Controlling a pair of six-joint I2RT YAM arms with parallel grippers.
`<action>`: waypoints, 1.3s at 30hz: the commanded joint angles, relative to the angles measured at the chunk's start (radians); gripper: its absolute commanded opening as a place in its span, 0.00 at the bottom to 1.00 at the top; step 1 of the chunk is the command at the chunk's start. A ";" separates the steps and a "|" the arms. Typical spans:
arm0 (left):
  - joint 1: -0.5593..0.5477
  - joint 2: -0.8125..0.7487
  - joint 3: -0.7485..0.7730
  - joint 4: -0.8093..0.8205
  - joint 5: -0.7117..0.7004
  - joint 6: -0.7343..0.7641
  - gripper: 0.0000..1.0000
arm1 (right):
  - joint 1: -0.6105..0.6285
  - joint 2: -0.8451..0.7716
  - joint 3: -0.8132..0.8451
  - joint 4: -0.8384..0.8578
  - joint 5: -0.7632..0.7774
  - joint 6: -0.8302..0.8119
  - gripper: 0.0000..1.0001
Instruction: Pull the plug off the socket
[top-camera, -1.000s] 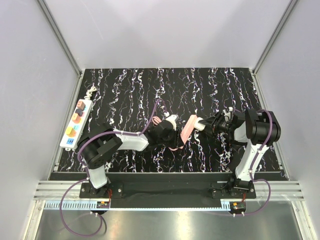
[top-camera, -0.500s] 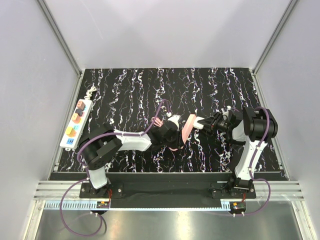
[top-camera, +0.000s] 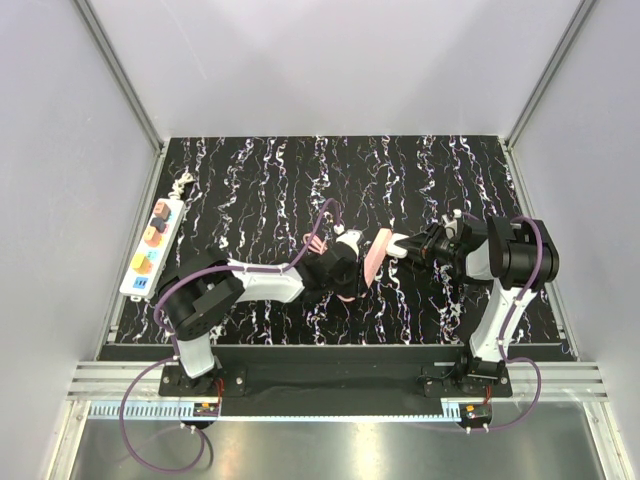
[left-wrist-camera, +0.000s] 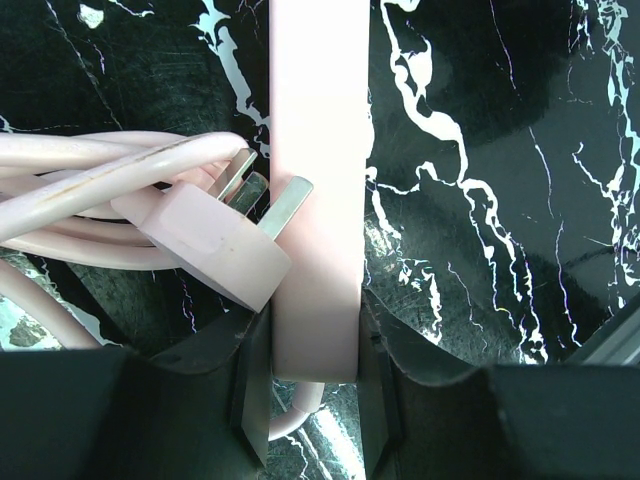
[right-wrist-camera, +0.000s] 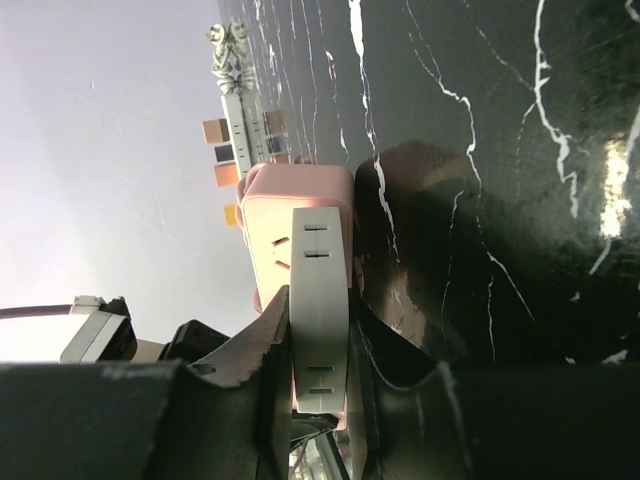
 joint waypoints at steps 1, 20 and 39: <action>0.011 0.047 -0.028 -0.241 -0.092 0.002 0.00 | 0.005 -0.048 0.006 -0.053 0.019 -0.032 0.00; 0.010 0.047 -0.025 -0.235 -0.093 -0.064 0.00 | 0.005 -0.079 -0.052 -0.050 0.051 -0.037 0.00; 0.028 0.030 -0.093 -0.206 -0.147 -0.153 0.00 | 0.005 -0.143 -0.083 -0.059 0.070 -0.026 0.00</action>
